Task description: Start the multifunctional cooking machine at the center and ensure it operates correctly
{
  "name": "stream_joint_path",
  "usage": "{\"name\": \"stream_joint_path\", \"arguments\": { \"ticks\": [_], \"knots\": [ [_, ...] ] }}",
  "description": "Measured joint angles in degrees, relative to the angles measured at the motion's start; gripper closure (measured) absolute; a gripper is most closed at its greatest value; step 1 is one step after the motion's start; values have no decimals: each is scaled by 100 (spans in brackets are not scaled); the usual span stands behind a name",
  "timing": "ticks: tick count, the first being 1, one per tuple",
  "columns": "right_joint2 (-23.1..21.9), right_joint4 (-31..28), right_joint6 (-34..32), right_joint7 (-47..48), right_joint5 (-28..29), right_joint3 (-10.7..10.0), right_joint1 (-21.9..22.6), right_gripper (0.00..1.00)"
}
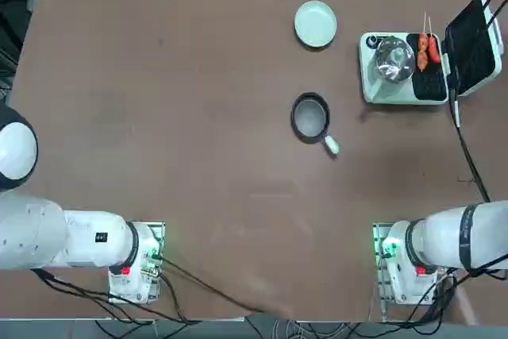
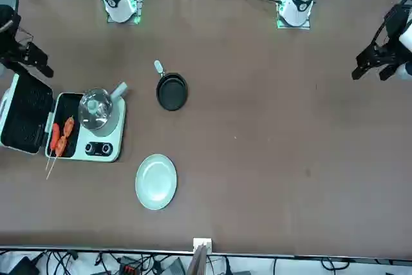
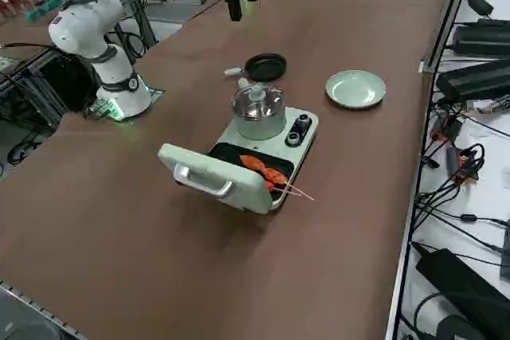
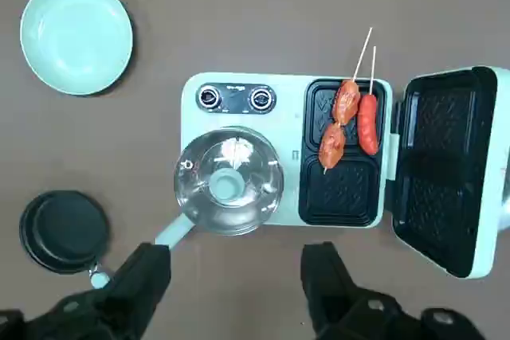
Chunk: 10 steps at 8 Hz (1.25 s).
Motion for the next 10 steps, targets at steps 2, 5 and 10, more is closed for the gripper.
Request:
{"name": "stream_joint_path", "arguments": {
  "ticks": [2, 5, 10],
  "knots": [
    [-3, 40, -1, 191, 0, -1, -1, 0],
    [60, 110, -4, 274, 0, -7, -1, 0],
    [1620, 81, 1434, 741, 1, 19, 187, 0]
  ]
}}
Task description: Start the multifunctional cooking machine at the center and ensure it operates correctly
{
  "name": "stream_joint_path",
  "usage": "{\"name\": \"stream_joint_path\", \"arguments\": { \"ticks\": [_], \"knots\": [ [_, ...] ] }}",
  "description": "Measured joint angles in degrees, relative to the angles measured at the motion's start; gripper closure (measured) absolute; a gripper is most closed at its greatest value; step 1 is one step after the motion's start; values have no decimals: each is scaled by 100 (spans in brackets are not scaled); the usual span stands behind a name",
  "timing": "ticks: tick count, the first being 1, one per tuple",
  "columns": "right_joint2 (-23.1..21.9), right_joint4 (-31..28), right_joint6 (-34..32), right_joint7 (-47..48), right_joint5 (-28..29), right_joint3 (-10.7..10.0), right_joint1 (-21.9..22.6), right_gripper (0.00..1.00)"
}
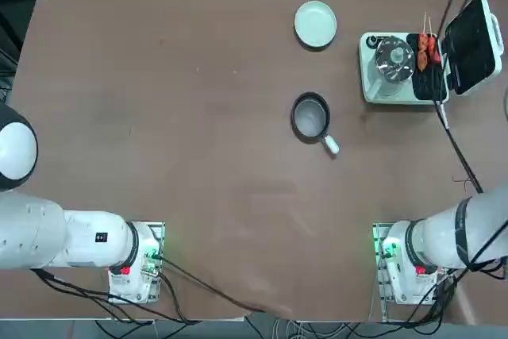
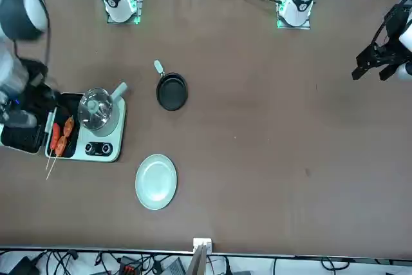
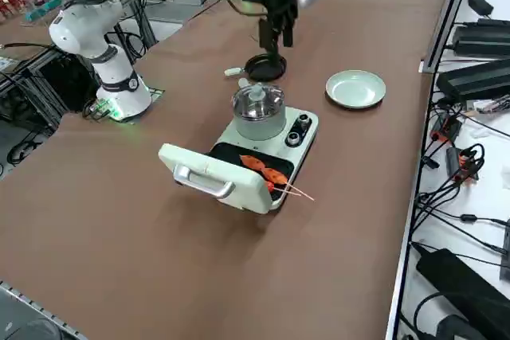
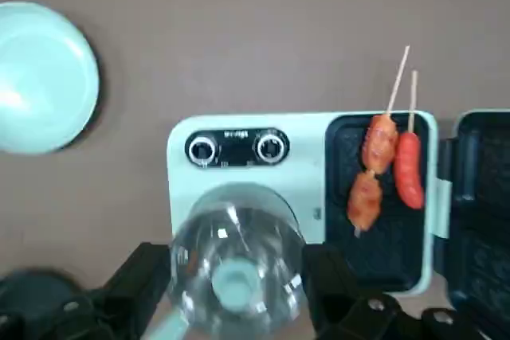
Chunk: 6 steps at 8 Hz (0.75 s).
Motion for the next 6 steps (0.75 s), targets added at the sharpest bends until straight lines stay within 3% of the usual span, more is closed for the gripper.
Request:
{"name": "stream_joint_path", "arguments": {
  "ticks": [6],
  "knots": [
    [1375, 26, 1195, 1974, 54, 2, 242, 6]
  ]
}}
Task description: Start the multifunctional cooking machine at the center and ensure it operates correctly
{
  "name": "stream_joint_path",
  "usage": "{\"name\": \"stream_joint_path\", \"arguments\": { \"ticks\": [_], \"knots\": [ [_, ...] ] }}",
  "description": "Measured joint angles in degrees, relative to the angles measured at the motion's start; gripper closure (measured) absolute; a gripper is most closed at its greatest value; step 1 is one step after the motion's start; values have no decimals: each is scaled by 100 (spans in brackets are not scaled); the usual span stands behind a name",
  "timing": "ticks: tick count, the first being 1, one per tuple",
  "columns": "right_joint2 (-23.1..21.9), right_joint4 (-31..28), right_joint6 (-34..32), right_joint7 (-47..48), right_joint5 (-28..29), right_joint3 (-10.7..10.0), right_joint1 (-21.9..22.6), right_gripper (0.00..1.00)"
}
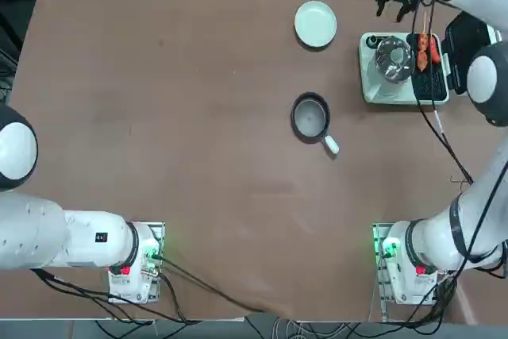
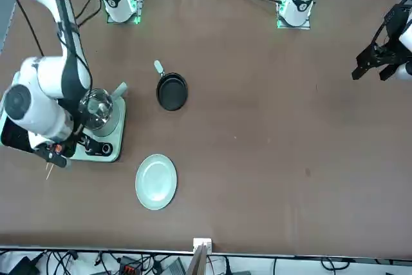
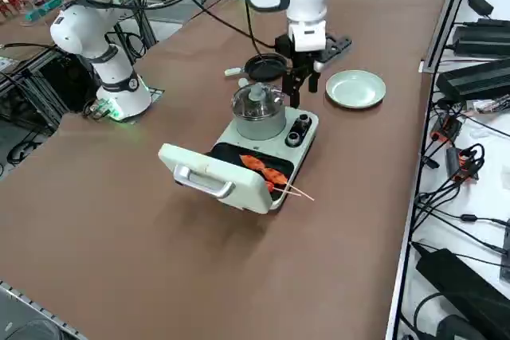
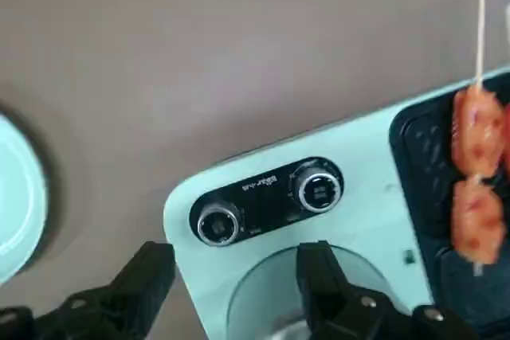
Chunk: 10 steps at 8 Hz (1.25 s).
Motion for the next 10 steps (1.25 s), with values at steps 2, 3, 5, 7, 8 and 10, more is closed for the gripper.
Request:
{"name": "stream_joint_path", "arguments": {
  "ticks": [2, 3, 5, 7, 8, 10],
  "knots": [
    [288, 4, 223, 209, 44, -7, -11, 11],
    [396, 6, 325, 224, 71, -8, -23, 11],
    [556, 8, 439, 234, 339, -7, -23, 16],
    [641, 12, 475, 234, 452, -6, -8, 18],
    [671, 13, 484, 234, 455, -6, -7, 19],
    [735, 13, 497, 234, 459, -6, -6, 20]
  ]
}}
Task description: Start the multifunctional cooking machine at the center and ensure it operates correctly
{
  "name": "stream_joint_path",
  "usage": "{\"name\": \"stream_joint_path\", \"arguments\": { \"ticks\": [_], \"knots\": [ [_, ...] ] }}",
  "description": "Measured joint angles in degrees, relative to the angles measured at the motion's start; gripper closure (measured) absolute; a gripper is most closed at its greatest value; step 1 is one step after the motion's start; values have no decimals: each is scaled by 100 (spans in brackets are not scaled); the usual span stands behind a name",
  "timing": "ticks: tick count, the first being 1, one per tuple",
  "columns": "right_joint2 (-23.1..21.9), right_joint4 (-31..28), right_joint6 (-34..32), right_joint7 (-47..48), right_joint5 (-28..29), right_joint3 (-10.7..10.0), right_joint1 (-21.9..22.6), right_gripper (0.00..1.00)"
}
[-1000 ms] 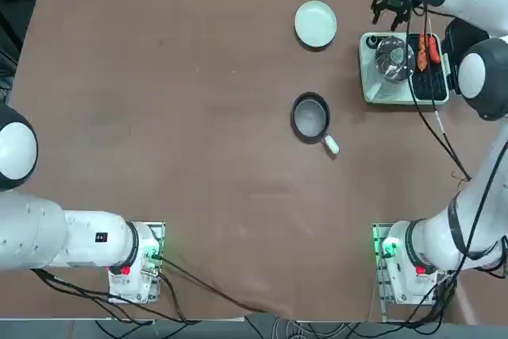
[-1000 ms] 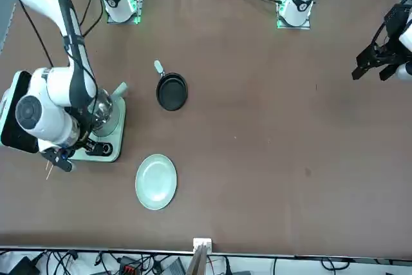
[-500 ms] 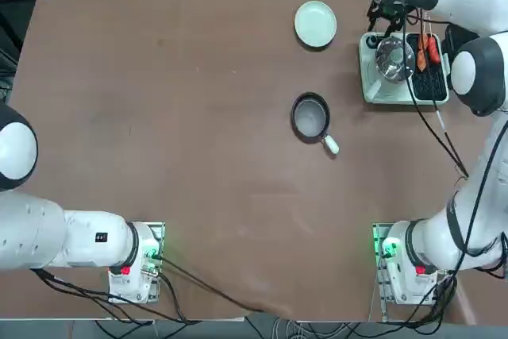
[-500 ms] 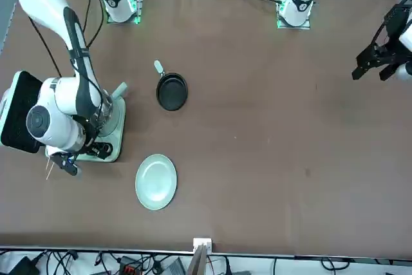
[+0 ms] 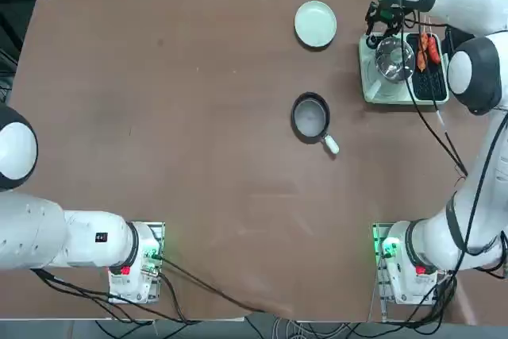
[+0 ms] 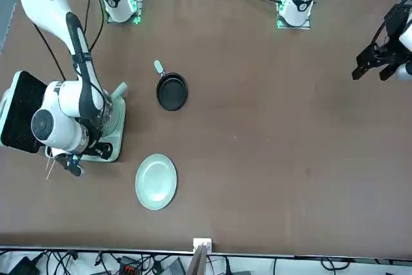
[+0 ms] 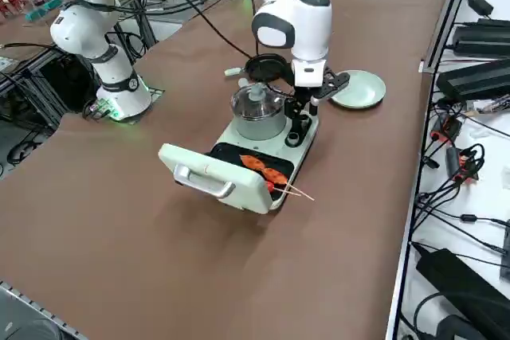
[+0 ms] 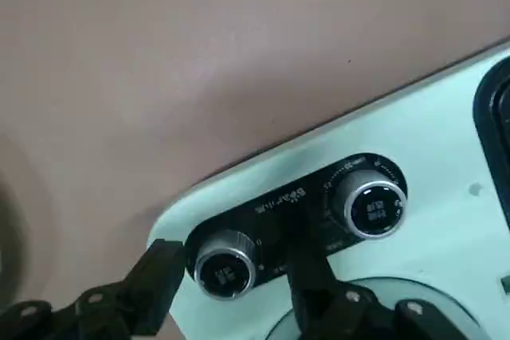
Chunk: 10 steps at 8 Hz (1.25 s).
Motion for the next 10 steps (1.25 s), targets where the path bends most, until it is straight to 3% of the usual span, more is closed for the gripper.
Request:
{"name": "stream_joint_path", "arguments": {
  "ticks": [7, 10],
  "knots": [
    [47, 1, 12, 0, 1, 5, 42, 33],
    [46, 14, 9, 0, 6, 11, 62, 58]
  ]
}}
